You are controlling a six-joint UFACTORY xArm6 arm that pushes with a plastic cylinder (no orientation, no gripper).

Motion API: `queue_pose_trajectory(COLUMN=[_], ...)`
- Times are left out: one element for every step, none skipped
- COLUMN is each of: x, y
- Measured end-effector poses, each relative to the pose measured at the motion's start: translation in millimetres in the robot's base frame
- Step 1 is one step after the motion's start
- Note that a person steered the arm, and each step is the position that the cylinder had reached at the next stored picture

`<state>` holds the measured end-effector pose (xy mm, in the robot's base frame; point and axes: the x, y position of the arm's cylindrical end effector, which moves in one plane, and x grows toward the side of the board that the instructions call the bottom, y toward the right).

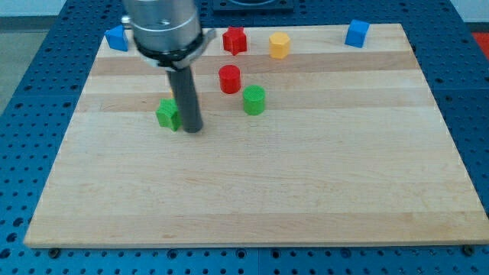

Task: Move the green star towards the center left side of the board

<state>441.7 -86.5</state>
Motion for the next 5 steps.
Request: queue_pose_trajectory(x=[-4, -4, -4, -4, -7], y=[6, -55, -100, -69, -28])
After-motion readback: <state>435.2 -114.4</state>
